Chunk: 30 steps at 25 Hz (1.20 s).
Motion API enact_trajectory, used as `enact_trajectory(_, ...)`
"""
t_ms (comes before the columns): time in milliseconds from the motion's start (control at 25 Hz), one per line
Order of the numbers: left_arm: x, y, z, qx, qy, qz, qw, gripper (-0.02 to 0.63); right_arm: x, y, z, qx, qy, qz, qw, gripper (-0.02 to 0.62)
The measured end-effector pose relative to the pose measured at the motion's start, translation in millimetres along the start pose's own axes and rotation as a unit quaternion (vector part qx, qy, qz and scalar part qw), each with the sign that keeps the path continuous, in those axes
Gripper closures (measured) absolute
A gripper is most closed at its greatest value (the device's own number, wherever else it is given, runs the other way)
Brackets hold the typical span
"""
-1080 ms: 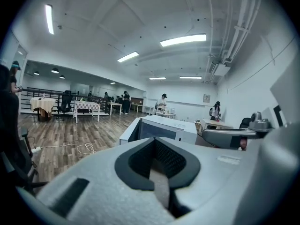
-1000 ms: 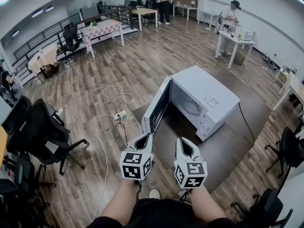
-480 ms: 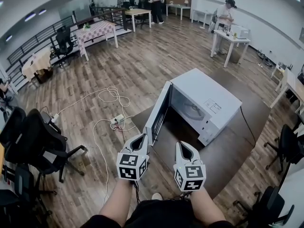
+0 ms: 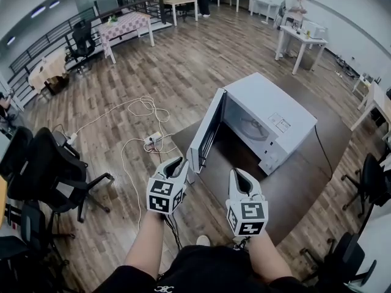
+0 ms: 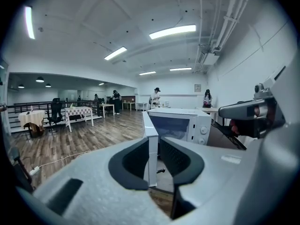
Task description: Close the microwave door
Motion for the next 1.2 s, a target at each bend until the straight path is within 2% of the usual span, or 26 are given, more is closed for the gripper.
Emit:
enact_trajectory(200, 18, -16, -15, -0.001, -0.026, -0.022, 0.9994, 0.494, -8, 4, -15, 0.011, -0.004, -0.014, 1.0, 0.586)
enact_trajectory(400, 32, -43, -27, -0.003, -0.053, -0.093, 0.9942, 0.46, -17, 9, -13, 0.008, -0.003, -0.035, 0.999, 0.586)
enact_trajectory(720, 41, -80, -51, 0.03, -0.106, -0.197, 0.9741, 0.457, -32, 10, -14, 0.014, 0.0, -0.067, 0.998, 0.586)
enact_trajectory(880, 40, -87, -51, 0.03, -0.118, -0.223, 0.9672, 0.454, -33, 7, -13, 0.017, 0.006, -0.075, 0.997, 0.586)
enact_trajectory(1200, 15, -99, -43, 0.015, -0.118, -0.28, 0.9527, 0.407, -42, 11, -11, 0.02, 0.008, -0.092, 0.996, 0.586)
Point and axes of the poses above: the fingertips, and each gripper's own axes: y backward along the fingers, x to its left, z out of its top, the point moved 5 cm from there along y, backward along the fingers, and after that the axes turned 13 degrees about -y, right-handed, at the moved point
